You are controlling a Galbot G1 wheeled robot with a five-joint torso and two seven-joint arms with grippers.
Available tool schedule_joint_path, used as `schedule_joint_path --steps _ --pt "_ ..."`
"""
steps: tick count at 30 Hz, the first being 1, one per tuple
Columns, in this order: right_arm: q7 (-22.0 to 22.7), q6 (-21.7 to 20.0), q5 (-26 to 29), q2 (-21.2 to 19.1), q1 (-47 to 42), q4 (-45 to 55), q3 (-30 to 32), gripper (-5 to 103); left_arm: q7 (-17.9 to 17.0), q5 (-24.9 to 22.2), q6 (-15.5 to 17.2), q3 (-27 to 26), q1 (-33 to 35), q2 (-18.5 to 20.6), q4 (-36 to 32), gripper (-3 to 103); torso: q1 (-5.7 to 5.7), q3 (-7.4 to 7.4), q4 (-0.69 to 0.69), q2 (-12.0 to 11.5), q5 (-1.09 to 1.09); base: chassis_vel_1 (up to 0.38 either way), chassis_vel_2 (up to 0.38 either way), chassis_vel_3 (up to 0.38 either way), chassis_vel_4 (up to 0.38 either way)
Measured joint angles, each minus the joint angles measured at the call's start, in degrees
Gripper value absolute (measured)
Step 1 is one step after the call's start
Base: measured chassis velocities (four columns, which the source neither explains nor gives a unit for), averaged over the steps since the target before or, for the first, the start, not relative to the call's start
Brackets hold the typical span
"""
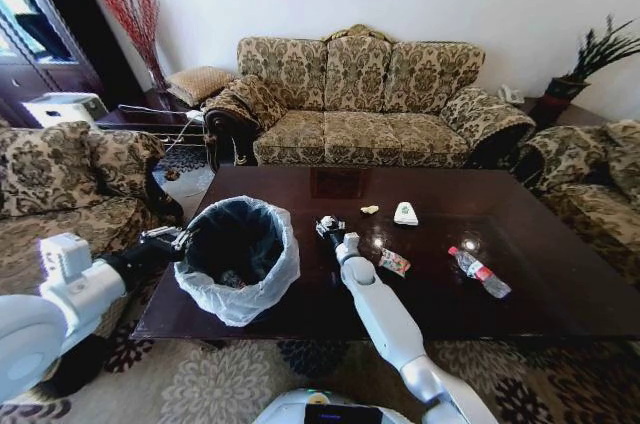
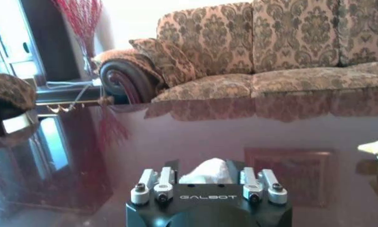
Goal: Move to the front of the table and place the trash on the table into the trash bin.
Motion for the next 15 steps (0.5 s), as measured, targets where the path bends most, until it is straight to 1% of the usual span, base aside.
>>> schedule_joint_path --steps 1,2,3,6,7,8,9,10,11,14,15 --pt "0.1 0.0 -0.1 0.0 0.1 -0.3 0.1 46 0.0 0.0 0.0 0.0 0.0 -0.1 0.0 1 0.0 0.0 0.0 0.0 0.0 0.0 0.0 0.0 0.0" --pt "0.2 0.0 -0.1 0.0 0.1 -0.6 0.2 41 0.0 0.0 -0.1 0.0 0.0 -0.2 0.0 1 0.0 0.0 0.0 0.0 0.0 0.0 0.0 0.0 0.0" --pt "0.2 0.0 -0.1 0.0 0.1 -0.6 0.2 41 0.0 0.0 -0.1 0.0 0.0 -0.2 0.0 1 0.0 0.0 0.0 0.0 0.0 0.0 0.0 0.0 0.0" --pt "0.3 -0.2 -0.1 -0.1 0.1 -1.4 0.4 25 0.0 0.0 -0.2 0.1 0.1 -0.8 0.0 1 0.0 0.0 -0.01 0.0 0.0 0.0 0.0 0.0 0.0" --pt "0.3 -0.2 -0.1 -0.1 0.1 -1.4 0.4 25 0.0 0.0 -0.2 0.1 0.1 -0.8 0.0 1 0.0 0.0 -0.01 0.0 0.0 0.0 0.0 0.0 0.0" --pt "0.3 -0.3 -0.1 -0.2 0.0 -1.4 0.4 19 0.0 0.0 -0.2 0.1 0.2 -1.0 0.0 1 0.0 0.0 0.0 0.0 0.0 0.0 0.0 0.0 0.0" --pt "0.3 -0.3 -0.1 -0.2 -0.1 -1.4 0.4 19 0.0 0.0 -0.2 0.1 0.2 -1.0 0.0 1 0.0 0.0 0.0 0.0 0.0 0.0 0.0 0.0 0.0" --pt "0.3 -0.4 -0.1 -0.3 -0.2 -1.4 0.4 14 0.0 0.0 -0.3 0.1 0.2 -1.1 0.0 1 0.0 0.0 0.0 0.0 0.0 0.0 0.0 0.0 0.0" --pt "0.3 -0.4 -0.1 -0.3 -0.2 -1.4 0.4 14 0.0 0.0 -0.3 0.1 0.2 -1.1 0.0 1 0.0 0.0 0.0 0.0 0.0 0.0 0.0 0.0 0.0" --pt "0.3 -0.5 0.1 -0.7 -1.1 -0.4 0.5 3 0.0 0.0 -0.4 -0.1 0.5 -1.0 0.1 1 0.0 0.0 0.0 0.0 0.0 0.0 0.0 0.0 0.0" --pt "0.3 -0.5 0.1 -0.7 -1.1 -0.4 0.5 3 0.0 0.0 -0.4 -0.1 0.5 -1.0 0.1 1 0.0 0.0 0.0 0.0 0.0 0.0 0.0 0.0 0.0"
